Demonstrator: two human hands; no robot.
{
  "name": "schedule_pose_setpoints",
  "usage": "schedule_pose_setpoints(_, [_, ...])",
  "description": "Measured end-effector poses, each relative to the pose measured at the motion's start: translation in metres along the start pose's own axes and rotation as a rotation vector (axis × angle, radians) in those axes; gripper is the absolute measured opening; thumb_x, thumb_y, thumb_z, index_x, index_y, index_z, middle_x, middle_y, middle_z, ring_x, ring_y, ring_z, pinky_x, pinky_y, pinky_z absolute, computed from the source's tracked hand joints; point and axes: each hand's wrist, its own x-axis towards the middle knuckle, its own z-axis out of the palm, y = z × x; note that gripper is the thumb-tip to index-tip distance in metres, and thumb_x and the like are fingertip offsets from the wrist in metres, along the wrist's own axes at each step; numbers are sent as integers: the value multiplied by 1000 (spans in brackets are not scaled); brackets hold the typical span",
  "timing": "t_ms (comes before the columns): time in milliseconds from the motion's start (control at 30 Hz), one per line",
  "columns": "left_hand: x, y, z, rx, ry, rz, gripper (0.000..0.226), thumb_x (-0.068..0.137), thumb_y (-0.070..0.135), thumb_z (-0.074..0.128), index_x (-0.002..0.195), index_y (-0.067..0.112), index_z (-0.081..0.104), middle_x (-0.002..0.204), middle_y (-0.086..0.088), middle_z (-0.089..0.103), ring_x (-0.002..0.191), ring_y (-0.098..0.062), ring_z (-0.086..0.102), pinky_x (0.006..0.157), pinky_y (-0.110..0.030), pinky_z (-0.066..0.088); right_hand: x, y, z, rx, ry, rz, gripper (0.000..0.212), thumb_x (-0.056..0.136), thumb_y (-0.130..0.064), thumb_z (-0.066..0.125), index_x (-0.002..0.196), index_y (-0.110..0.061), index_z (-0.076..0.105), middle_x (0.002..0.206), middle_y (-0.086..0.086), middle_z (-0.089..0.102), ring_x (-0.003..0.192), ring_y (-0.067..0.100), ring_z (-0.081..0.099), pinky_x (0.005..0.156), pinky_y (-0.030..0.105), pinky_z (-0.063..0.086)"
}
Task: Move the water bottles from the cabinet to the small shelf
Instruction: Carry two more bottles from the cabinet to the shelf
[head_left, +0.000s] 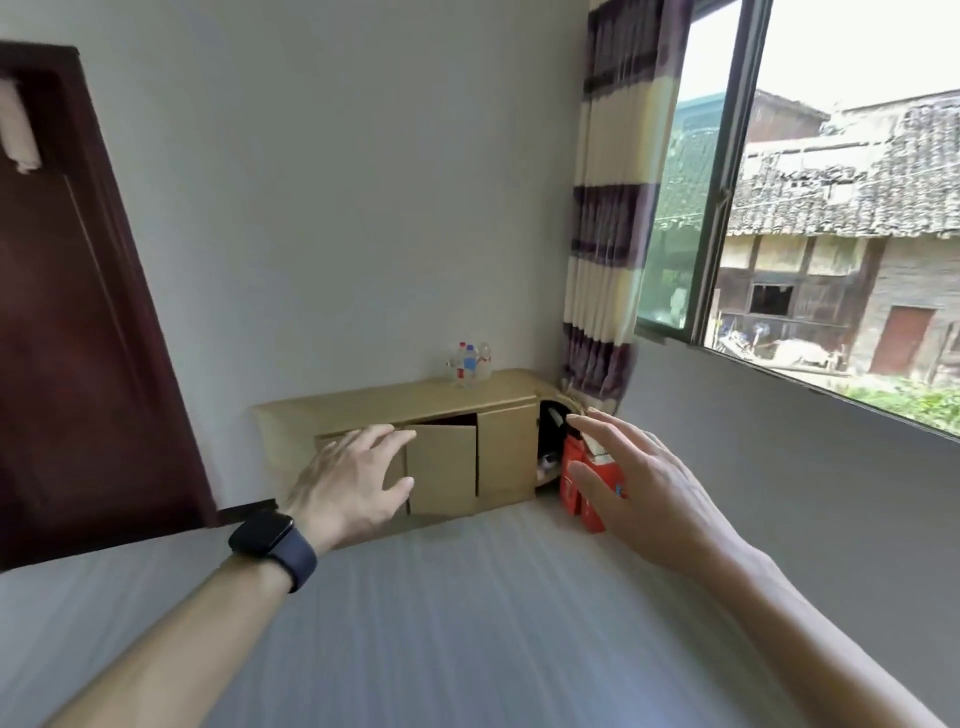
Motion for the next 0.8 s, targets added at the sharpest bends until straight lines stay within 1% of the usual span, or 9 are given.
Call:
schedule_pose_setpoints(67, [28,-23,11,3,14,-32,58,93,48,50,147,35,36,152,9,36,139,-13,34,112,-31,31,41,9,21,10,-9,-23,50,97,-55,43,146,-46,34,154,-21,33,143,3,25,110,21,23])
schedule_pose_setpoints(133, [56,-49,28,-11,7,-71,58,93,48,50,147,35,35,152,10,35,139,-13,34,112,-30,31,83,18,44,17,-3,-40,50,97,-55,43,145,-46,35,154,-22,33,143,2,24,109,19,21])
schedule_pose_setpoints(233, [105,-93,56,0,-62,-117,59,93,49,50,148,35,34,154,9,33,139,-14,34,111,-30,32,148,32,80,7,2,-48,48,96,-55,44,143,-47,38,154,-20,33,143,4,26,110,23,24])
schedule_pose_setpoints(300, [148,-124,66,32,-70,-130,60,92,49,50,148,35,33,154,6,33,138,-17,36,111,-32,32,189,42,103,-32,11,-62,48,96,-57,43,142,-46,41,153,-20,35,142,6,27,112,27,28])
schedule_pose_setpoints(400, [221,-165,67,79,-18,-105,60,93,48,48,149,33,33,154,5,34,140,-18,33,112,-34,31,254,56,132,-83,11,-37,45,97,-57,42,140,-46,45,150,-20,41,142,6,27,114,31,29])
schedule_pose_setpoints(500, [292,-197,67,167,-28,-68,59,95,50,44,150,35,30,156,5,32,144,-18,27,115,-38,27,323,71,153,-154,1,-27,46,98,-57,39,141,-44,45,149,-18,44,143,9,29,115,34,30])
schedule_pose_setpoints(567, [339,-213,71,213,-21,-46,57,95,52,42,149,36,32,155,7,34,143,-18,28,114,-40,28,362,81,166,-160,41,-26,43,99,-54,41,141,-43,45,146,-17,48,143,12,32,113,36,33])
schedule_pose_setpoints(667, [403,-224,88,188,-28,-19,56,95,53,41,147,36,34,154,7,36,141,-18,31,113,-41,30,408,103,188,-165,73,-8,44,99,-53,41,141,-41,46,142,-16,52,142,14,33,110,38,36])
schedule_pose_setpoints(800, [482,-222,127,168,-26,61,55,94,54,42,146,39,35,153,7,37,141,-18,32,112,-42,31,466,142,219,-175,81,23,45,99,-55,39,141,-42,45,143,-18,51,142,10,32,110,36,37])
